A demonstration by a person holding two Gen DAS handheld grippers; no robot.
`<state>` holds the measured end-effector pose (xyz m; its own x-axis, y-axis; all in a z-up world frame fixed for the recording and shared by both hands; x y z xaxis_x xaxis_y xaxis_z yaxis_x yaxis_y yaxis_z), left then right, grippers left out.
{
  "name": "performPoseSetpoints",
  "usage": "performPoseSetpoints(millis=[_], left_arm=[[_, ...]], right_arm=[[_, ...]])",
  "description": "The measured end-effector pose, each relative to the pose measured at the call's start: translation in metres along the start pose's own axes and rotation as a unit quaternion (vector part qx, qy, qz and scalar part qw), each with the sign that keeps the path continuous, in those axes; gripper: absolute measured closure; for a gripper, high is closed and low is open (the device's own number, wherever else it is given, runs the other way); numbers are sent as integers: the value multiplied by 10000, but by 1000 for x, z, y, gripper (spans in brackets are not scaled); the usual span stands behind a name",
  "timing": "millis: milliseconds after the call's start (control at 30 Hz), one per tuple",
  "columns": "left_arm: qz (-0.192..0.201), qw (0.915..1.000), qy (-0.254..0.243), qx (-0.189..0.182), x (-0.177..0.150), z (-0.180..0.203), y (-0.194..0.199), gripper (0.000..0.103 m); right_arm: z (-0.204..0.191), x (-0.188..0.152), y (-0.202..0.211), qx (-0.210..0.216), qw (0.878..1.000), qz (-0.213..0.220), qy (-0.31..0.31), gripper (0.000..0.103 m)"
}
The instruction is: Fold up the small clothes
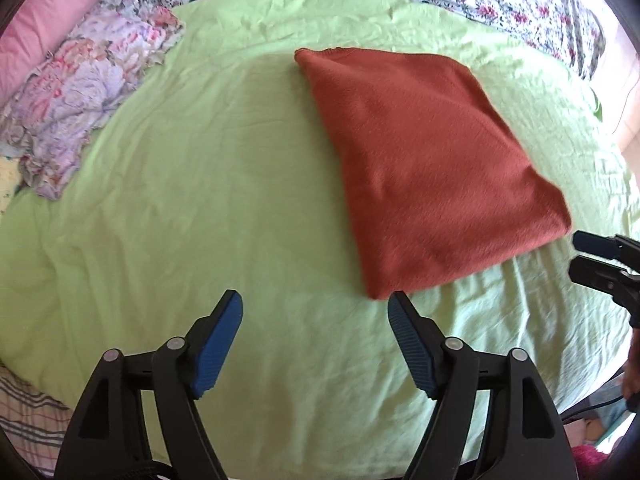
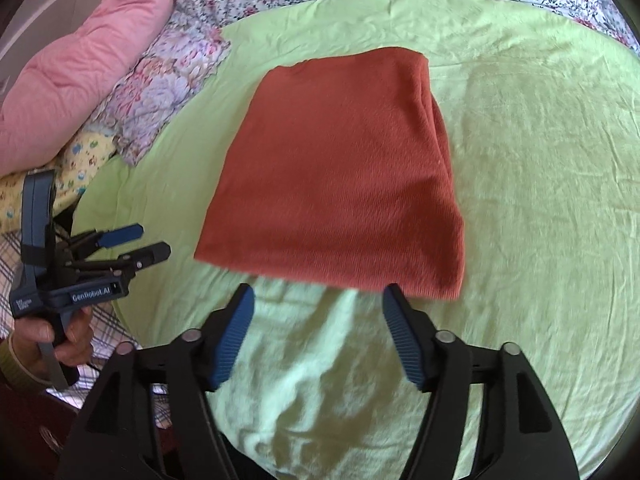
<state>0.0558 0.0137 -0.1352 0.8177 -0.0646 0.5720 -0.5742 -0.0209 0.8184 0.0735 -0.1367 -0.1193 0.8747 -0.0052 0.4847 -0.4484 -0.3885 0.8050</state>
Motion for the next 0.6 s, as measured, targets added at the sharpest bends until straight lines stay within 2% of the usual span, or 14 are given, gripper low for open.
performPoseSetpoints(millis=[267, 600], left_arm=[[115, 9983, -460, 350, -3, 2, 11, 21], [194, 9970, -594, 453, 26, 7, 2, 15]], right_arm=[[-8, -16, 6, -83, 9991, -53, 411, 18], [-8, 15, 0, -143, 9987, 64, 494, 15]])
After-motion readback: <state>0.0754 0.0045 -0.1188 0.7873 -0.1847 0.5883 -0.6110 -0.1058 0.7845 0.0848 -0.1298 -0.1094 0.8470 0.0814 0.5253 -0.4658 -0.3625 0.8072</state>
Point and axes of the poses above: each gripper's, at about its wrist camera, not at the fingertips, and y roughly against the way its jaws point, z to its right, x to its top, the point moved 10 cm from there along -y, roughly the way its jaws point, and after that the axes turned 9 degrees about z, right-handed, at the moved point
